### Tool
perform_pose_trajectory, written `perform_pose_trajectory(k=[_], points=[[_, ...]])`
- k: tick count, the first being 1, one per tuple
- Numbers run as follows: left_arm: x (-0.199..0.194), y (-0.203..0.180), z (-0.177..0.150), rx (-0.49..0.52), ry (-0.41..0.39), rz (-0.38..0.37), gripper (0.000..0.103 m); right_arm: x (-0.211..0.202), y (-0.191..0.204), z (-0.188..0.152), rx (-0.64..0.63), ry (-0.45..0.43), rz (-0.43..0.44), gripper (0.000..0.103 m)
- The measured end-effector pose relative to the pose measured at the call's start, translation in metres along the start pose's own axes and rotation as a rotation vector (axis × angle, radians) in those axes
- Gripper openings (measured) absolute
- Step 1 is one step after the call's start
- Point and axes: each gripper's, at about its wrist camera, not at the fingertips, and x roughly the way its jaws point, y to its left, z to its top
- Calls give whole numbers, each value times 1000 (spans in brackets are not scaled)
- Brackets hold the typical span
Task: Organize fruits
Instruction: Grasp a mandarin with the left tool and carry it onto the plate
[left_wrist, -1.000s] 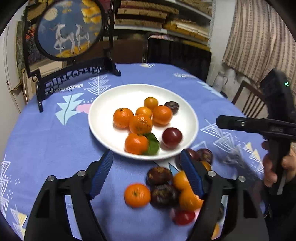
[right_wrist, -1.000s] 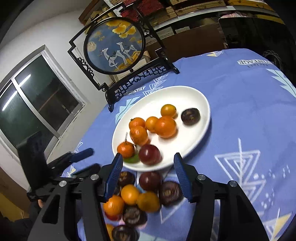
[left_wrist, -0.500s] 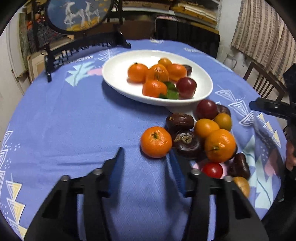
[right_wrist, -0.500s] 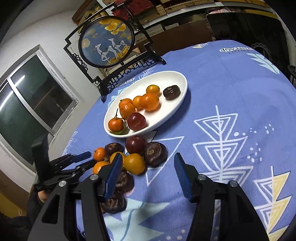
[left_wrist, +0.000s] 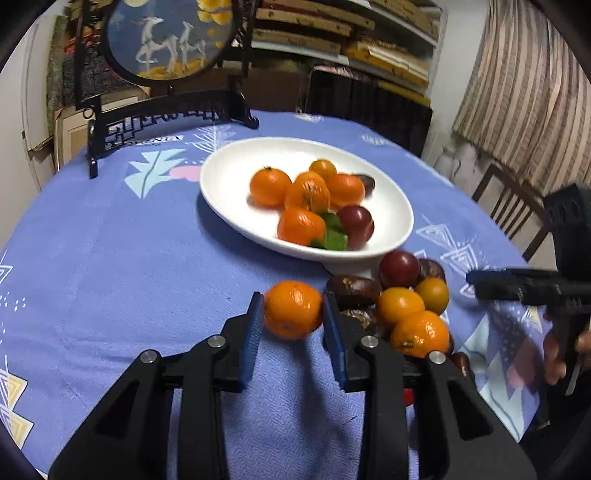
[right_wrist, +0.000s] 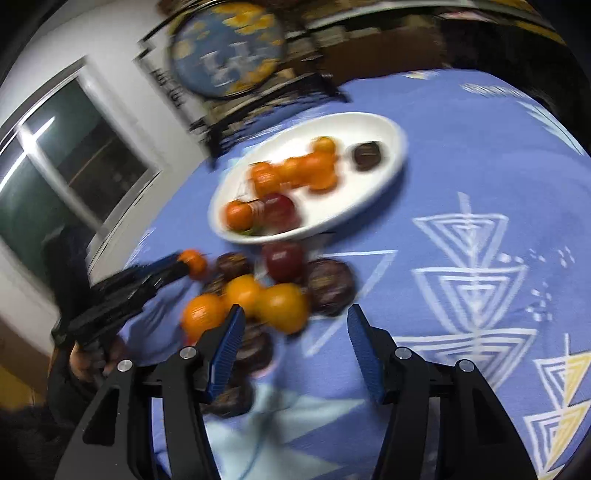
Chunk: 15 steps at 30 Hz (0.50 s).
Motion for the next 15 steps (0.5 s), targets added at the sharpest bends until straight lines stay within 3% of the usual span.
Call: perform_pose_trajectory(k=[1,2,4,9,10,11,13,15], points=[[-1,1,0,-8,-7,-7,23,-1,9,-3,-33,12,13,58],[-1,2,1,-11,-2,-30,1,-2,15,-5,-57,26,26,58],[2,2,0,-8,14,-44,1,-1,32,-16,-126,74,48,58],[5,-7,-3,35,23,-31,6,11,50,-36,-220,141,6,59],[6,-7,-4,37,27,-14,23,15,49,-36,-212,149,9,59],[5,-7,-4,36,31,4,55,17,48,-37,-205,154,12,63],[0,-5,-4,22,-2,41,81,22,45,-36,-182,160,24,70],[-2,-4,-4,25,-12,32,87,25,39,-36,-156,166,53,70]])
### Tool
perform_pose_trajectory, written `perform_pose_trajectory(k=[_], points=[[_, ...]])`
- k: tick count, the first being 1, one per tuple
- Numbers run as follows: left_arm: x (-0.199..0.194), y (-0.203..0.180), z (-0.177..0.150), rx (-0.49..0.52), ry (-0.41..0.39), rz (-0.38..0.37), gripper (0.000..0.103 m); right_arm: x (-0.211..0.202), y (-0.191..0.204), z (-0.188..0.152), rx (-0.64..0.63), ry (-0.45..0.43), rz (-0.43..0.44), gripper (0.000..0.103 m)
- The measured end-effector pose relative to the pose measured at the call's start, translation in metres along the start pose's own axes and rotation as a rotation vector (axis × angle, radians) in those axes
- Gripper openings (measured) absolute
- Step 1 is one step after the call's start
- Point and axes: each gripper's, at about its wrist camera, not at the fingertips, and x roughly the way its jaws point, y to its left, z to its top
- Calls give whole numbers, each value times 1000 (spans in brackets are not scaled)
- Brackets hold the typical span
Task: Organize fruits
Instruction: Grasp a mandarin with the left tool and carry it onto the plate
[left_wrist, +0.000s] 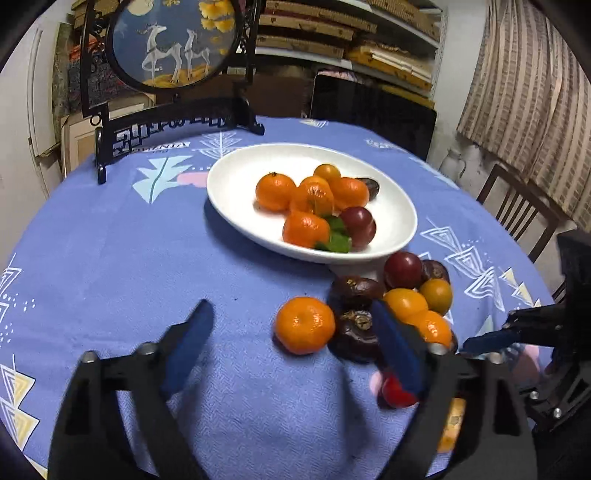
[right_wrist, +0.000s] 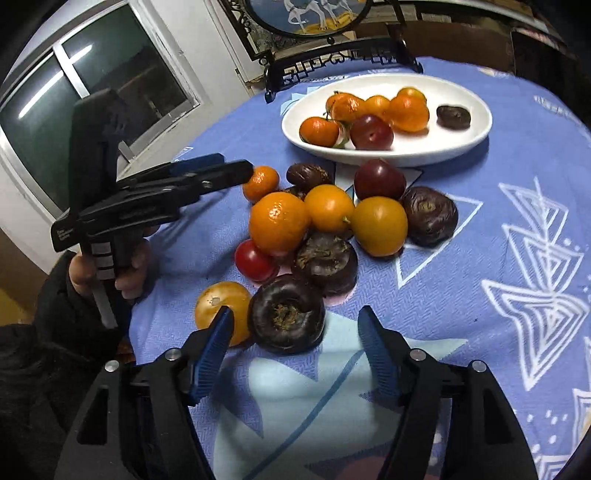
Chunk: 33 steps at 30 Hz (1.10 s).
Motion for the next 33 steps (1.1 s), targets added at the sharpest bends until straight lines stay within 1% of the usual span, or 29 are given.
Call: perform_pose_trajectory(k=[1,2,3,4,6,7,9,10,12,14,16,17,18,20,21,22,23,25,27,28,30,33], points=[[3,-3,0,15,20,0,87,0,-2,0,6,-2,12,70],[6,-5,-1,30,36,6,87,0,-3,-1,5,-8,22,66],[11,-9,-1,51,59,16,87,0,-2,-3,3,-12,35,45],[16,-11,-1,66,82,21,87,0,-4,-4,13,-9,81,44],[22,-14,-1,76,117,22,83,-2,-3,-6,3,-13,76,43],[24,-13,-1,72,127,12,83,-4,-3,-7,-2,-19,77,43],[26,-9,0,54,131,-6,78,-8,-4,-9,6,-28,84,43],[27,-7,1,45,134,-17,73,-11,-5,-10,14,-35,92,43],[30,-2,2,18,151,-53,71,-17,-10,-10,36,-53,124,43],[33,9,4,-29,172,-105,69,-25,-14,-11,48,-72,148,43],[39,20,7,-78,196,-141,69,-32,-17,-14,47,-84,142,43],[44,27,8,-114,212,-165,65,-34,-19,-16,50,-87,140,43],[45,30,10,-130,207,-176,61,-34,-21,-17,55,-87,143,43],[48,35,11,-150,208,-176,46,-34,-22,-18,59,-85,141,43],[49,32,10,-148,216,-208,37,-33,-23,-18,63,-83,140,43],[47,29,9,-137,214,-204,38,-34,-24,-19,65,-84,140,43],[43,22,7,-107,200,-174,37,-34,-26,-19,69,-85,140,43],[38,12,4,-62,191,-138,37,-35,-27,-17,71,-92,132,43],[31,3,0,-14,176,-80,37,-37,-27,-14,70,-104,130,43],[28,1,-2,-2,171,-60,37,-38,-27,-13,68,-108,130,43],[22,-1,-5,5,153,-38,37,-41,-28,-12,69,-117,131,43],[11,6,-2,-25,114,-37,37,-44,-30,-7,73,-125,134,43]])
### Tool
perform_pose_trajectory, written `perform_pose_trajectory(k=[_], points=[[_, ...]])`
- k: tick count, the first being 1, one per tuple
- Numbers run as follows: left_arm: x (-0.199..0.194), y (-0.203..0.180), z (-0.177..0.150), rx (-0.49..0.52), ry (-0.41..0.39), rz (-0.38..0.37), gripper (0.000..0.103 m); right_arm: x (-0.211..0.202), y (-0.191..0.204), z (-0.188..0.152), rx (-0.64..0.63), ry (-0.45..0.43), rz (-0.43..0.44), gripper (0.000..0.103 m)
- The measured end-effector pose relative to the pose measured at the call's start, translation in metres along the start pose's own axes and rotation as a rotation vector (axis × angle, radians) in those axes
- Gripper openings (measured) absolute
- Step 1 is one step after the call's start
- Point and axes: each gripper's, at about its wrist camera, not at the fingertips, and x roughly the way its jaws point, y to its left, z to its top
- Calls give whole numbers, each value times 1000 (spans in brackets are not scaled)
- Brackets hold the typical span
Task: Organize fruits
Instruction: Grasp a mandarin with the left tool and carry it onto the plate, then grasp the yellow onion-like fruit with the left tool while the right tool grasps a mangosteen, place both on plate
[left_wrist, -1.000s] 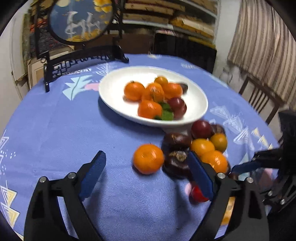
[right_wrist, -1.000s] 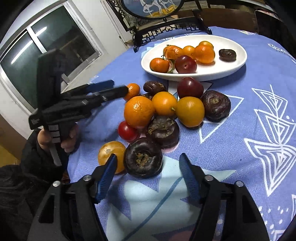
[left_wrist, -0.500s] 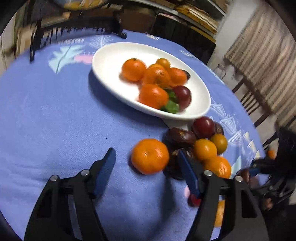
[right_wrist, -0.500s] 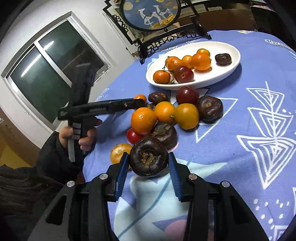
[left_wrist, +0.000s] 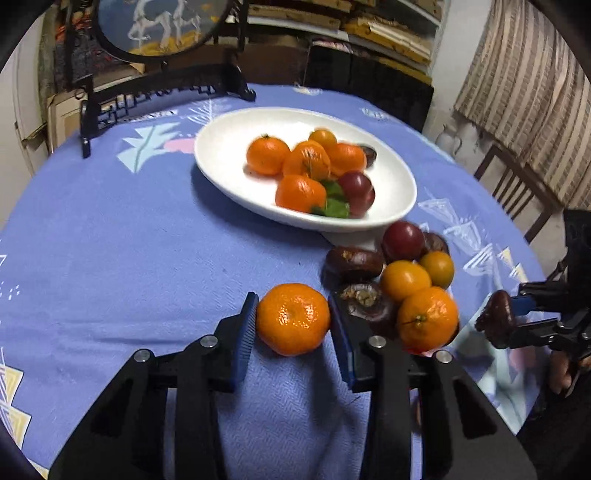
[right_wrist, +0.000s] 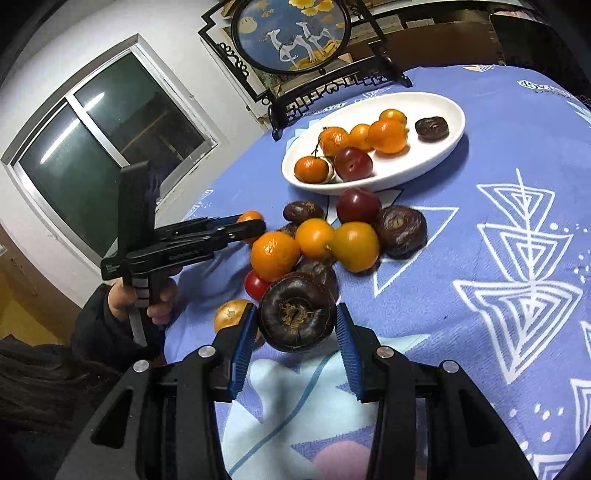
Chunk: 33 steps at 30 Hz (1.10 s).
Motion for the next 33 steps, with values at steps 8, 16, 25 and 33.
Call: perform_pose_trajectory(k=[8,16,25,33], points=[[-19,12,59,-33,-115,-13,37,-19,-8,70,26,-90,18,44],[45,26,106,-81,-42,9,38,23,-53,137,102,-118,-87,45],[20,31,92,-131,-83,-29,94,11,-57,109,127,-141,-98,52],[-36,-30,2,140,-51,-32,94,-14,-34,50,44,-76,-178,58]])
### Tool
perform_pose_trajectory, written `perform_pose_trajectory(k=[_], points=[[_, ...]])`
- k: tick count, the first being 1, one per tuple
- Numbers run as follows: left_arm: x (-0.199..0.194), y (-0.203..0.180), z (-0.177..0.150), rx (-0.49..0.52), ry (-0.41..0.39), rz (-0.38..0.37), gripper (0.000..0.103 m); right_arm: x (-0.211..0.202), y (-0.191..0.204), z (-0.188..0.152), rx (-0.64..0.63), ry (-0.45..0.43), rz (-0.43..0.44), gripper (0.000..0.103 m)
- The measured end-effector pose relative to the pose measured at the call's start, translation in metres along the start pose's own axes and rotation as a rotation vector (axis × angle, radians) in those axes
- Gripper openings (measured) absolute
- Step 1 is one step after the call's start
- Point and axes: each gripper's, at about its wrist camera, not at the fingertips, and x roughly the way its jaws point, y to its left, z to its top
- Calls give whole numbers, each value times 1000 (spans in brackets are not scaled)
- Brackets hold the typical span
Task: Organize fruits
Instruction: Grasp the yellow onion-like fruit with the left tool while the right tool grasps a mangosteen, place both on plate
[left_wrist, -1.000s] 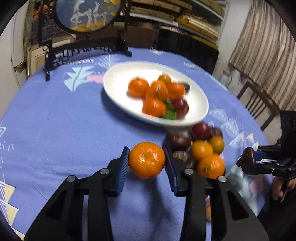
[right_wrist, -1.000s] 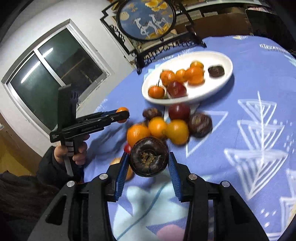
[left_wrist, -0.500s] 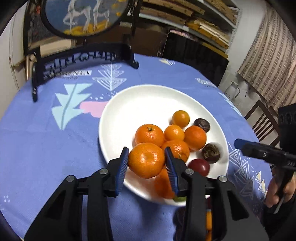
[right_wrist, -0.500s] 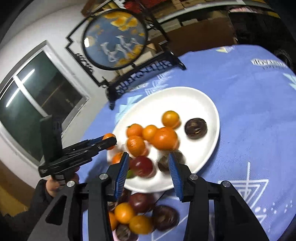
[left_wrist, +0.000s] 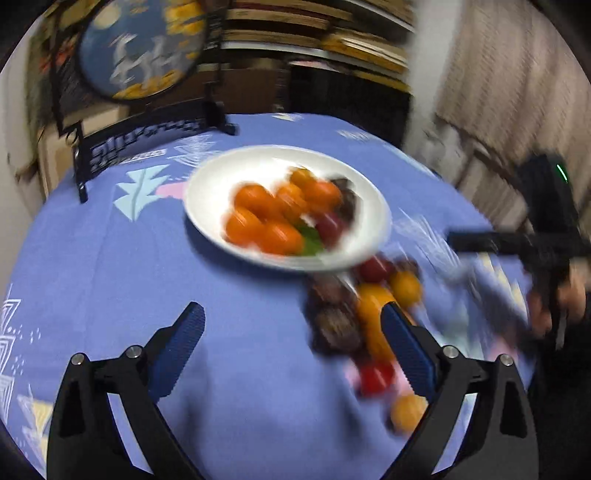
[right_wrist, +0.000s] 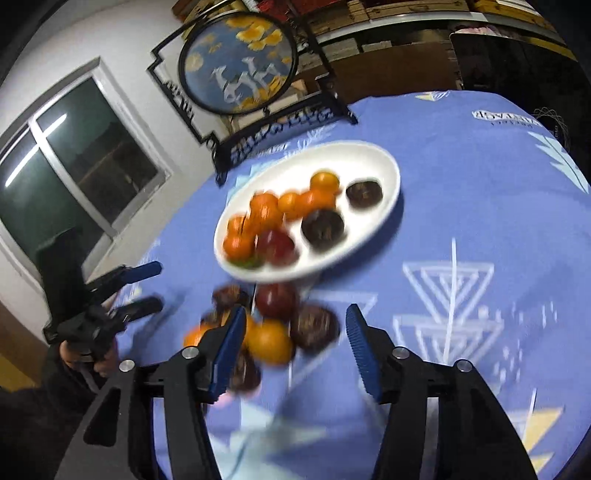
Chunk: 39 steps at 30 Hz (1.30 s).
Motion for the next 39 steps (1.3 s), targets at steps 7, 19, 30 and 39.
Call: perform_pose_trajectory(k=[7,19,30,39], points=[[-18,-73,-54,169,19,-48,70,2,9,-27,-35,44,-42,66],[-16,-68,-67,83,-16,-21,38,38,87,-53,-376,97,-154,62],[-38,-40,-65,19,-50,12,38,71,95,-42,-354,164,-202,43],[-44,-20,-12,-11,-110,-14,38,-5,71,7,-254,22,-123,43]])
